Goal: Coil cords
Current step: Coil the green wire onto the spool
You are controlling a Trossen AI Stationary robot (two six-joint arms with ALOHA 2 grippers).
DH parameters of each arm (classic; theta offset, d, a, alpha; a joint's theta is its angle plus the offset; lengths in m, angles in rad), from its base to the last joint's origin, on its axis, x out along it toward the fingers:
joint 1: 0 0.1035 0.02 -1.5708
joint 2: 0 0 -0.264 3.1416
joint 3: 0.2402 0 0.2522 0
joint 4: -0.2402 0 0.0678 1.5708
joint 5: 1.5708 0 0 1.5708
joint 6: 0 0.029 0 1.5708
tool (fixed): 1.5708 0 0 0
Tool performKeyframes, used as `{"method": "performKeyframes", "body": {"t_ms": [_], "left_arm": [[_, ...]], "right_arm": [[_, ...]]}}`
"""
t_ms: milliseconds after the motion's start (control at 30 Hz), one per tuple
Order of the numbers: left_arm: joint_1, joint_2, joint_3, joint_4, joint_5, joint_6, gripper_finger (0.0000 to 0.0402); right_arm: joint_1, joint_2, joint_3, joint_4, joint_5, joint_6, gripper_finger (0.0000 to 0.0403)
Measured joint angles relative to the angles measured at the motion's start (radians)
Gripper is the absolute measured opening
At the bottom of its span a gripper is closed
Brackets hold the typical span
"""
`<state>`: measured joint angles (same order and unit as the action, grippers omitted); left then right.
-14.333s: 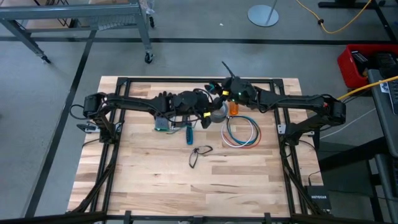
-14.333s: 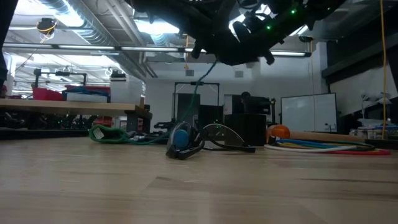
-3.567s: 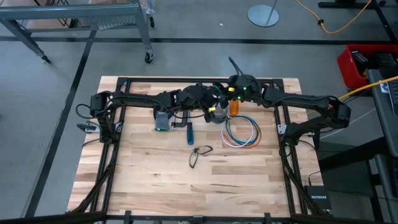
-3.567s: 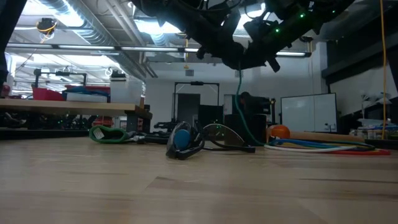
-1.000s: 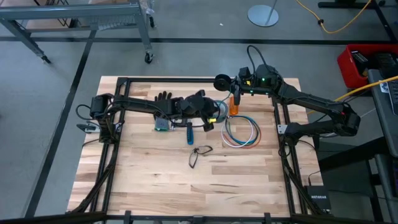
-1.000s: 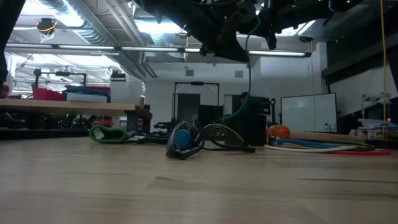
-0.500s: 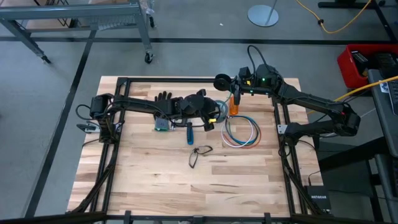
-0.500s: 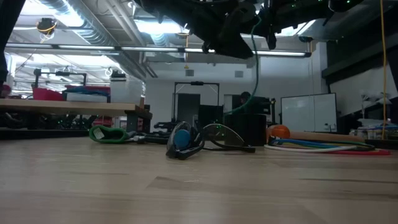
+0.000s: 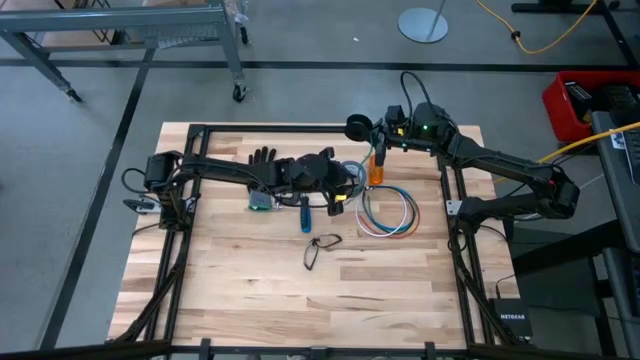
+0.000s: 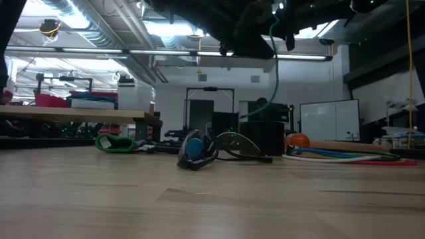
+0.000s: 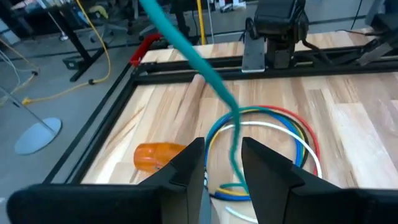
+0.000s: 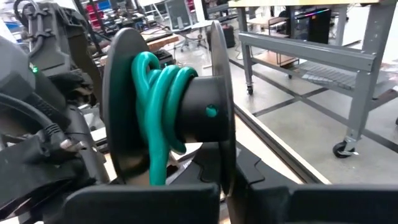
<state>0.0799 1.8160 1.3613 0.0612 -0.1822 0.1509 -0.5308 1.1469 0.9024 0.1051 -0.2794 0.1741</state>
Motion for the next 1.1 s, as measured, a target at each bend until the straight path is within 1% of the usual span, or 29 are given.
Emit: {"method": "performKeyframes", "body": {"t_ms": [400, 667, 933, 1000, 1100], "left_arm": [[0.000, 0.000, 0.000, 0.017, 0.000, -0.008, 0.0096], [0.000, 0.000, 0.000, 0.110, 0.000, 0.016, 0.0095], [0.000, 0.000, 0.000, 0.105, 0.000, 0.014, 0.0094], [0.000, 0.000, 0.000, 0.106, 0.000, 0.014, 0.0084], [0.000, 0.000, 0.000, 0.102, 0.000, 0.014, 0.0049]], "right_arm": [[0.000, 0.000, 0.000, 0.005, 0.007, -0.008, 0.0001], [0.000, 0.000, 0.000, 0.014, 0.007, -0.008, 0.0001], [0.000, 0.000, 0.000, 0.029, 0.007, -0.008, 0.0001], [0.000, 0.000, 0.000, 0.029, 0.007, -0.008, 0.0001], [0.000, 0.000, 0.000, 0.029, 0.006, -0.008, 0.0001]]}}
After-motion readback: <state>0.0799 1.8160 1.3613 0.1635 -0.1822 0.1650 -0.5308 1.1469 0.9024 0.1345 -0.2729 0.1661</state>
